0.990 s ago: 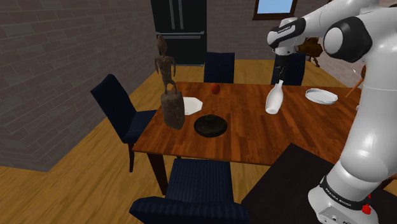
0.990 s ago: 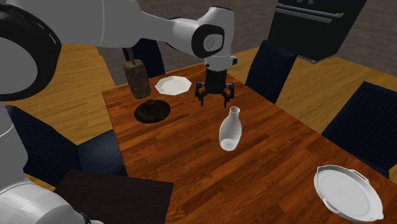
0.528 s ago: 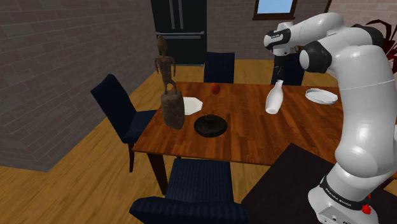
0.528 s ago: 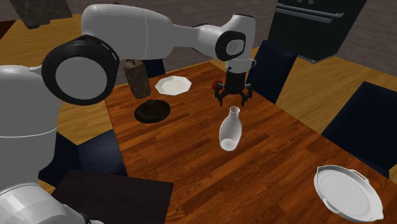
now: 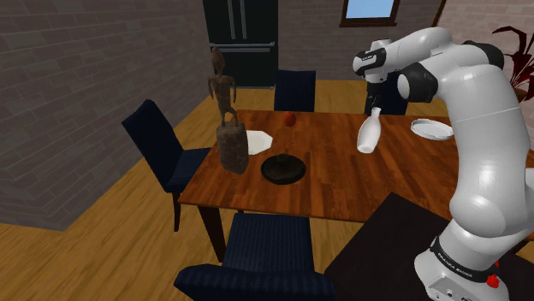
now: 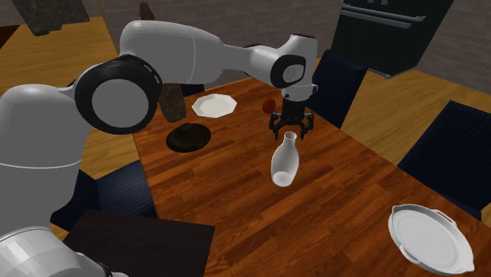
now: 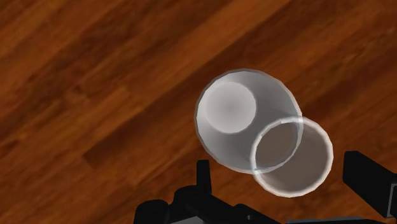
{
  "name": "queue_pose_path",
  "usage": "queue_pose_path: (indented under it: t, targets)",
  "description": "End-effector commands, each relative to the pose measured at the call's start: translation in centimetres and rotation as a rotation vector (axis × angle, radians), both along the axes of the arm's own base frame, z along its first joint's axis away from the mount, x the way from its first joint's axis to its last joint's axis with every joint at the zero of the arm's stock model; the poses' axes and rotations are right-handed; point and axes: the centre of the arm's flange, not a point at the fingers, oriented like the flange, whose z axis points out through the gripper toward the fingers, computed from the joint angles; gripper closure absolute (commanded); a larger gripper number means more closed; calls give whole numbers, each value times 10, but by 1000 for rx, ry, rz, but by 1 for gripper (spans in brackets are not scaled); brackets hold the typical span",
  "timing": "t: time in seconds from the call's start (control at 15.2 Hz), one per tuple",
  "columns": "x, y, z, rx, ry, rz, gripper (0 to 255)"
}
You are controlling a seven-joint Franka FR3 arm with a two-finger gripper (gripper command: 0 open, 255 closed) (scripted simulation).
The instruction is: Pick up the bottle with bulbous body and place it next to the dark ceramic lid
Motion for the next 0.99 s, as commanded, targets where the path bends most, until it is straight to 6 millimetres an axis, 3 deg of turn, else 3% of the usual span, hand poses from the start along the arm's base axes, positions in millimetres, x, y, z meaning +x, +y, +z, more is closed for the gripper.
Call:
queue_pose_path:
  t: [0.0,0.46,0.53,0.92]
  targets:
    - [-1,0,-7,0,0,0,0]
    - [-1,0,-7,0,0,0,0]
    - [-1,0,-7,0,0,0,255]
    - [-1,0,-7,0,0,0,255]
